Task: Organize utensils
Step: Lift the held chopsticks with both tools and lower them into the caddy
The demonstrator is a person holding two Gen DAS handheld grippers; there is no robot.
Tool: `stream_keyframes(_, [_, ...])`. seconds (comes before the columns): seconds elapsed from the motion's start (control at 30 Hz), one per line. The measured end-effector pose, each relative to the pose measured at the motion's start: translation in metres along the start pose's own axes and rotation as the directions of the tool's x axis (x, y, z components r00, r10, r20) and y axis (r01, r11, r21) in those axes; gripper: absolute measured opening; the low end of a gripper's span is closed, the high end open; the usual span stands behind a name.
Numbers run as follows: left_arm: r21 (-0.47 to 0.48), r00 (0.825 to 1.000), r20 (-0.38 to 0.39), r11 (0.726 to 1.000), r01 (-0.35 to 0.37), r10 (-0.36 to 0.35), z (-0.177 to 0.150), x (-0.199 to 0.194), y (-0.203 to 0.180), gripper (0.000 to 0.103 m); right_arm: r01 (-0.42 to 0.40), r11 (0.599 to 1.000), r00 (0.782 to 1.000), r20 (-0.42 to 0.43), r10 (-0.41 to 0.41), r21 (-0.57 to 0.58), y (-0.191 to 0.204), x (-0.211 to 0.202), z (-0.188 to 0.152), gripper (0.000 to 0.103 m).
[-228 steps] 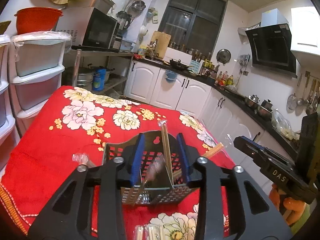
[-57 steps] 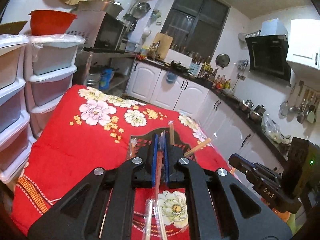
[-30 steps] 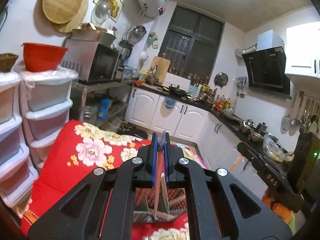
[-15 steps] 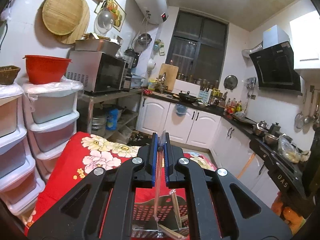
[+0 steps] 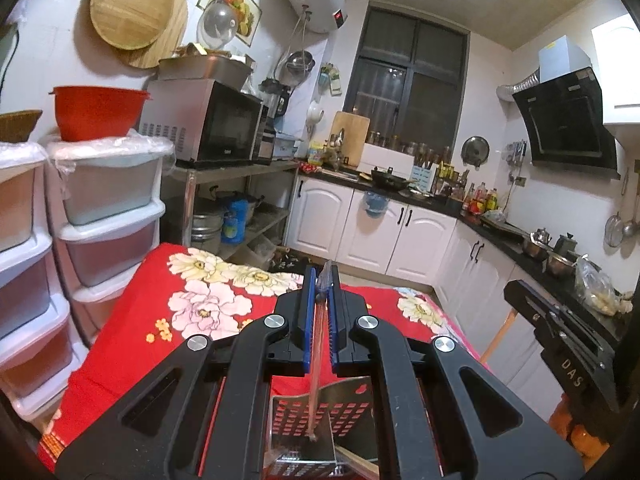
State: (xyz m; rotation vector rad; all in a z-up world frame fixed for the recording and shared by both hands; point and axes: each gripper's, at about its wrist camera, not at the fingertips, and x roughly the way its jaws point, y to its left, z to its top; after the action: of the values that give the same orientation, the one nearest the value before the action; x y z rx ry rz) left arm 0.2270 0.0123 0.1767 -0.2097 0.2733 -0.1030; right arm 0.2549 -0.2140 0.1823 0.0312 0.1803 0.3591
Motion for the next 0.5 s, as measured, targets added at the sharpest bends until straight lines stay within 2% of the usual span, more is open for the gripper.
stream_keyframes(0.5, [0.002, 0.996, -0.086, 1.0, 0.028, -0.027, -0.04, 0.022, 0.003, 0.002, 0.02, 1.0, 0.999, -0.042, -0.02, 0.004, -0.004, 0.012, -0.036, 0.009])
